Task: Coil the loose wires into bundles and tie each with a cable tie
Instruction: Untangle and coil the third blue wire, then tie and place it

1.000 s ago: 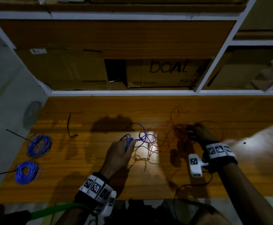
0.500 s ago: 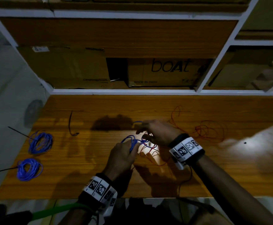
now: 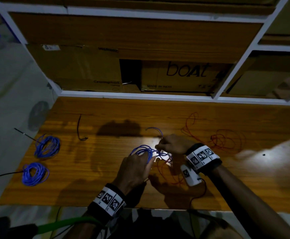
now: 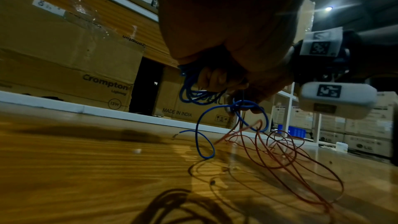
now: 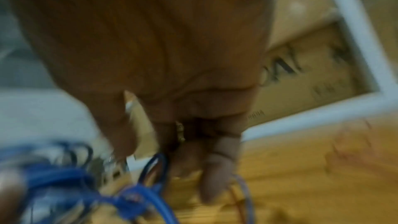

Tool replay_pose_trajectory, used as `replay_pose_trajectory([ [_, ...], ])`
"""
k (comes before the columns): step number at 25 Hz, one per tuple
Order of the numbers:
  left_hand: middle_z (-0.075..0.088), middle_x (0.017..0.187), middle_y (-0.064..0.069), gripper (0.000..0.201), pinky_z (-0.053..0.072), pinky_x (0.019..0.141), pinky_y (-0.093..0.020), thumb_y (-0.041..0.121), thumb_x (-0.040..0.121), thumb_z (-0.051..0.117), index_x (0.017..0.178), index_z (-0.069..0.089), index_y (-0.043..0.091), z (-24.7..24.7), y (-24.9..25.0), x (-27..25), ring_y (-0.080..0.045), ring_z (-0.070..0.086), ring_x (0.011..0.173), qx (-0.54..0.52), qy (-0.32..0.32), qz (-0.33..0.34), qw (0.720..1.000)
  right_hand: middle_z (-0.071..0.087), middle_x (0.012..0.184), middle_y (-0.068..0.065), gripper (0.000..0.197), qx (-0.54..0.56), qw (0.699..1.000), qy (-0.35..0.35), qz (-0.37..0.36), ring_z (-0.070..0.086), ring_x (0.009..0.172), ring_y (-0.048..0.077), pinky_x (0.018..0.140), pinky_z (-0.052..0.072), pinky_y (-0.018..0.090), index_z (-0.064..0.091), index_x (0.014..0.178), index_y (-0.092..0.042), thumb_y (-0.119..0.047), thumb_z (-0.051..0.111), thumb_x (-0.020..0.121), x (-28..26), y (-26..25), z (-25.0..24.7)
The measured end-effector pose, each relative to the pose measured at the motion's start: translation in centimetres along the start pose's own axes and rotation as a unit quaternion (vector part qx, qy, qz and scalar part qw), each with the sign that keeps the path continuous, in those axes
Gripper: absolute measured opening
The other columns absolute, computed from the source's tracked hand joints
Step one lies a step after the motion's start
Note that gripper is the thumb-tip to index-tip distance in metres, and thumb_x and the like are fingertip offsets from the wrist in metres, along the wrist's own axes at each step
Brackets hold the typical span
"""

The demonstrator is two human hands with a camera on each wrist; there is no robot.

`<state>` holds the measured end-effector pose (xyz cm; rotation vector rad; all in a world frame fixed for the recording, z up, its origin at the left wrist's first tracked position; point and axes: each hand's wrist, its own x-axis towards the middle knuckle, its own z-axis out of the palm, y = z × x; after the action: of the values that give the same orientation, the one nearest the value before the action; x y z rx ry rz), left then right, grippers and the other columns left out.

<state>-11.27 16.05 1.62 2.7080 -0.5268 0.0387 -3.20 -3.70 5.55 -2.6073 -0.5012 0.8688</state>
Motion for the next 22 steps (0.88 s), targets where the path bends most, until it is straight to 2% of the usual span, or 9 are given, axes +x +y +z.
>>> replay_pose_trajectory([
  [4, 0.057, 0.069, 0.002, 0.029, 0.022, 0.051, -0.024, 0.046, 0.104, 0.044, 0.092, 0.055, 0.023, -0.3, 0.7, -0.3, -0.016, 0.051, 0.056, 0.046, -0.026, 0.034, 0.998, 0.077, 0.094, -0.005, 0.026, 0.022, 1.0, -0.005, 0.011, 0.068, 0.085, 0.009, 0.075, 0.052, 0.031, 0.076, 0.089, -0.016, -0.04, 0.068, 0.093, -0.1, 1.2, -0.1],
  [6, 0.051, 0.065, 0.002, 0.027, 0.023, 0.052, -0.024, 0.046, 0.103, 0.045, 0.085, 0.046, 0.026, -0.5, 1.0, -0.3, -0.016, 0.047, 0.053, 0.037, -0.018, 0.035, 0.999, 0.072, 0.07, -0.013, 0.023, 0.151, 0.987, 0.029, 0.038, 0.06, 0.061, -0.003, 0.058, 0.046, 0.021, 0.073, 0.08, -0.013, -0.032, 0.071, 0.092, -0.2, 1.7, -0.1],
  [8, 0.047, 0.065, 0.003, 0.029, 0.025, 0.054, -0.025, 0.047, 0.104, 0.043, 0.085, 0.045, 0.025, -0.4, 0.9, -0.2, -0.016, 0.043, 0.054, 0.022, -0.022, 0.016, 0.999, 0.065, 0.068, -0.001, 0.024, 0.281, 0.958, 0.04, 0.047, 0.051, 0.05, 0.001, 0.047, 0.038, 0.016, 0.074, 0.09, -0.002, -0.025, 0.07, 0.093, -0.3, 2.1, 0.1],
  [10, 0.056, 0.068, -0.002, 0.033, 0.03, 0.055, -0.029, 0.049, 0.103, 0.041, 0.088, 0.052, 0.021, -0.2, 0.7, -0.1, -0.021, 0.05, 0.056, 0.028, -0.019, 0.011, 0.999, 0.061, 0.072, 0.007, 0.021, 0.306, 0.95, 0.044, 0.049, 0.048, 0.05, 0.006, 0.045, 0.037, 0.018, 0.074, 0.093, -0.002, -0.022, 0.067, 0.095, -0.8, 2.0, 0.4],
  [15, 0.053, 0.069, 0.001, 0.032, 0.023, 0.051, -0.023, 0.047, 0.104, 0.043, 0.094, 0.056, 0.019, -0.6, 1.3, -0.2, -0.014, 0.044, 0.056, 0.039, -0.019, 0.029, 0.999, 0.055, 0.052, 0.0, 0.027, 0.312, 0.939, 0.107, 0.094, 0.041, 0.038, 0.009, 0.042, 0.03, 0.02, 0.066, 0.065, -0.013, -0.019, 0.062, 0.091, -1.4, 1.2, 0.5],
  [16, 0.047, 0.064, 0.003, 0.031, 0.019, 0.047, -0.021, 0.045, 0.103, 0.047, 0.091, 0.057, 0.018, -0.9, 1.4, -0.1, -0.012, 0.039, 0.051, 0.044, -0.014, 0.042, 0.998, 0.054, 0.048, -0.003, 0.027, 0.377, 0.915, 0.092, 0.113, 0.036, 0.034, 0.008, 0.04, 0.026, 0.019, 0.062, 0.066, -0.013, -0.016, 0.056, 0.093, -1.7, 1.0, 0.5],
  [18, 0.038, 0.056, 0.007, 0.031, 0.019, 0.043, -0.022, 0.043, 0.1, 0.054, 0.083, 0.057, 0.017, -1.2, 1.4, 0.5, -0.013, 0.032, 0.043, 0.028, 0.008, 0.053, 0.998, 0.051, 0.046, -0.004, 0.024, 0.571, 0.811, 0.03, 0.128, 0.025, 0.029, 0.005, 0.034, 0.015, 0.014, 0.051, 0.069, -0.013, -0.009, 0.041, 0.09, -2.4, 0.8, 0.5],
  [20, 0.048, 0.053, 0.002, 0.037, 0.026, 0.044, -0.024, 0.046, 0.1, 0.045, 0.081, 0.057, 0.017, -1.1, 1.1, 1.1, -0.02, 0.044, 0.041, 0.015, 0.038, 0.049, 0.998, 0.054, 0.049, -0.001, 0.021, 0.694, 0.713, -0.005, 0.099, 0.022, 0.027, 0.003, 0.035, 0.008, 0.014, 0.047, 0.067, -0.014, -0.01, 0.038, 0.086, -3.1, 0.8, 0.4],
  [22, 0.057, 0.059, -0.004, 0.045, 0.031, 0.045, -0.026, 0.051, 0.1, 0.036, 0.085, 0.059, 0.016, -1.0, 1.1, 1.7, -0.027, 0.055, 0.047, -0.006, 0.072, 0.042, 0.997, 0.054, 0.054, 0.002, 0.012, 0.758, 0.649, -0.009, 0.066, 0.026, 0.028, 0.005, 0.037, 0.01, 0.013, 0.051, 0.063, -0.014, -0.015, 0.048, 0.075, -3.5, 0.9, 0.6],
])
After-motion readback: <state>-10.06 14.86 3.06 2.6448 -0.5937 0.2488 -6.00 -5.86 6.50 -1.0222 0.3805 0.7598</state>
